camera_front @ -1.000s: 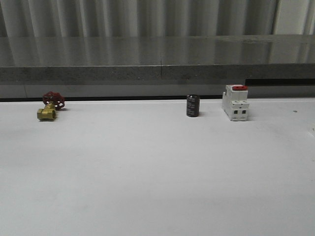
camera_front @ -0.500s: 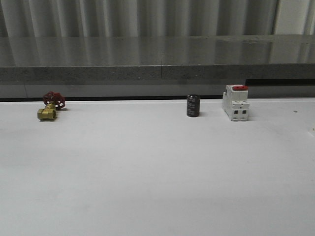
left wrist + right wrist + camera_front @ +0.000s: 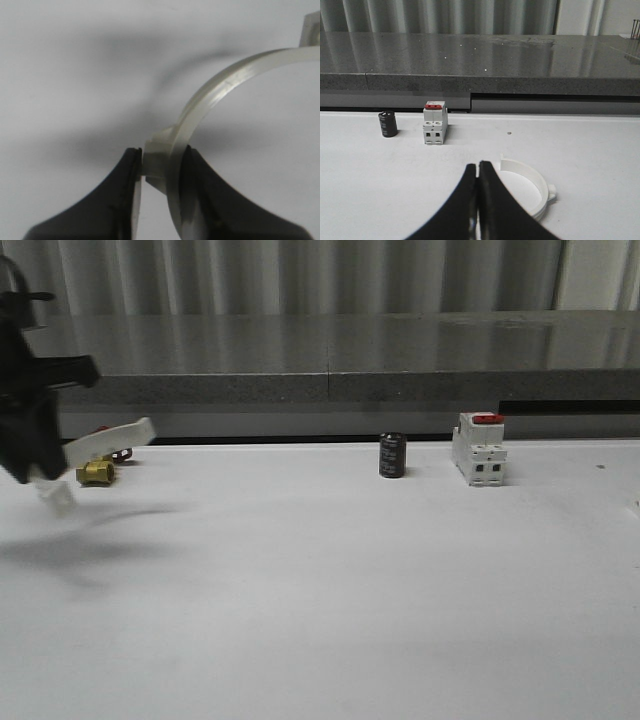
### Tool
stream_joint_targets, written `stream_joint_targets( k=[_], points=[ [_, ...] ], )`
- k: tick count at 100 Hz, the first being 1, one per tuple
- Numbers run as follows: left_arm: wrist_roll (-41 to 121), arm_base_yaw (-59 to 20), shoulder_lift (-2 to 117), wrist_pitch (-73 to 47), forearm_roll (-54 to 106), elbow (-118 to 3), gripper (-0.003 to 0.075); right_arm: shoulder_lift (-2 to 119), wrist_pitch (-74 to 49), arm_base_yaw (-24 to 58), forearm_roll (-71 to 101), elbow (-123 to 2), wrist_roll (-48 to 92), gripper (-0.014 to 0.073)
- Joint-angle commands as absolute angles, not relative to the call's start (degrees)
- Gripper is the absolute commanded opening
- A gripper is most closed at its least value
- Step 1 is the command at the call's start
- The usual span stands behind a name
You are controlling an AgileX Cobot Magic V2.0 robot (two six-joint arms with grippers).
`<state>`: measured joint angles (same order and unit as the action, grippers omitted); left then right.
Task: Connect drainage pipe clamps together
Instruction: 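Grasp the white clamp half's tab with the left gripper and lift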
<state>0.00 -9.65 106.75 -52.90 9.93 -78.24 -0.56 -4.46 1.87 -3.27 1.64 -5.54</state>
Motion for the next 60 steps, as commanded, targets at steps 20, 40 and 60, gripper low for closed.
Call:
stream_joint_targets(
  k=[20,40,60],
  points=[
    [-11.29,-24.11,105.68,-43.44,9.56,-79.83,-0.0020,-1.68,0.66,1.59,-3.18,0.62,-5.24,-0.0067],
    [-16.51,-26.22,109.03,-43.06,7.71,-79.83,-0.0020,-1.68,0.66,1.59,-3.18,0.62,-5.24,-0.0067],
    [-19.71,-26.36,111.33,-42.01,6.96,-79.83,-0.0020,-1.68,0.66,1.59,-3.18,0.62,-5.24,-0.0067]
  ],
)
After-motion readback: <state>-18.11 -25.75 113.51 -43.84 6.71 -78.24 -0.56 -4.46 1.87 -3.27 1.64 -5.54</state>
